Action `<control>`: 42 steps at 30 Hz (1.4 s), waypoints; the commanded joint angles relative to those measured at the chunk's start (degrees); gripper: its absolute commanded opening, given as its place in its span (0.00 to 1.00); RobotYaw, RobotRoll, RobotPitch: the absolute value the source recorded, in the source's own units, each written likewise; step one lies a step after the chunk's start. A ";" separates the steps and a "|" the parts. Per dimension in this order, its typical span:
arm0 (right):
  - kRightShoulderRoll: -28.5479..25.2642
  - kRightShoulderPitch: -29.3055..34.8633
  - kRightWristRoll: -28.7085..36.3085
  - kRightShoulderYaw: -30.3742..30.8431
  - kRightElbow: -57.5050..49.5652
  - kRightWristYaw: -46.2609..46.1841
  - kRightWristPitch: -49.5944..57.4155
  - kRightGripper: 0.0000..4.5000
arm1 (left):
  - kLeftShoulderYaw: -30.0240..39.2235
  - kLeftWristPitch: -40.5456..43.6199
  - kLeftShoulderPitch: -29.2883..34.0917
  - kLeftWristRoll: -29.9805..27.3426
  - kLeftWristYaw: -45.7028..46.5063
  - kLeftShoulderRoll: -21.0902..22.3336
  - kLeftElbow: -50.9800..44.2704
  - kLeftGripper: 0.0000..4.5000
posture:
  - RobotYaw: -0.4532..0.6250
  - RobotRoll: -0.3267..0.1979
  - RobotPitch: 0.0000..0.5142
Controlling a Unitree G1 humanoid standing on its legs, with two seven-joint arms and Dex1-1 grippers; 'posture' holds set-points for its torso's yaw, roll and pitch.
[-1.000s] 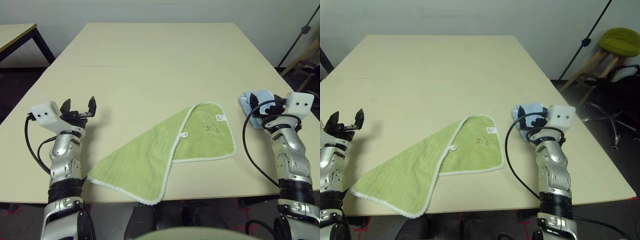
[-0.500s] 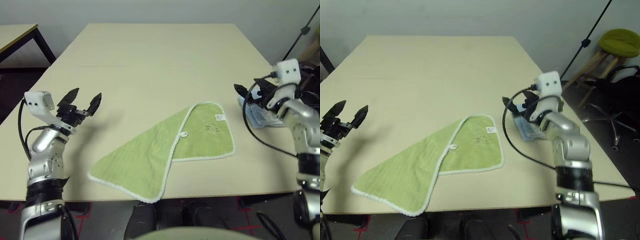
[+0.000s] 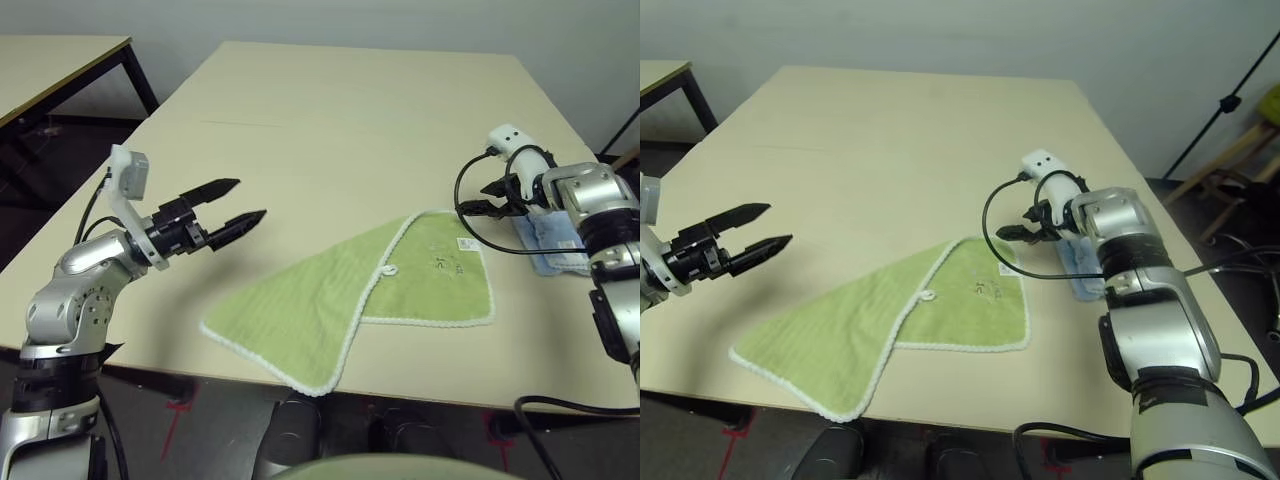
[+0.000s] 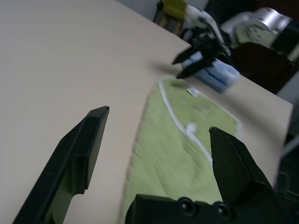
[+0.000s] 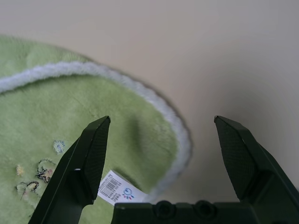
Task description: Fold the towel and set it aside.
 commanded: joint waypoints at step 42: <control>9.59 -24.15 4.84 -14.00 -4.18 -2.72 16.35 0.00 | -18.31 32.66 -17.44 -7.69 5.89 -5.20 -4.27 1.00 | 0.62 0.62 0.13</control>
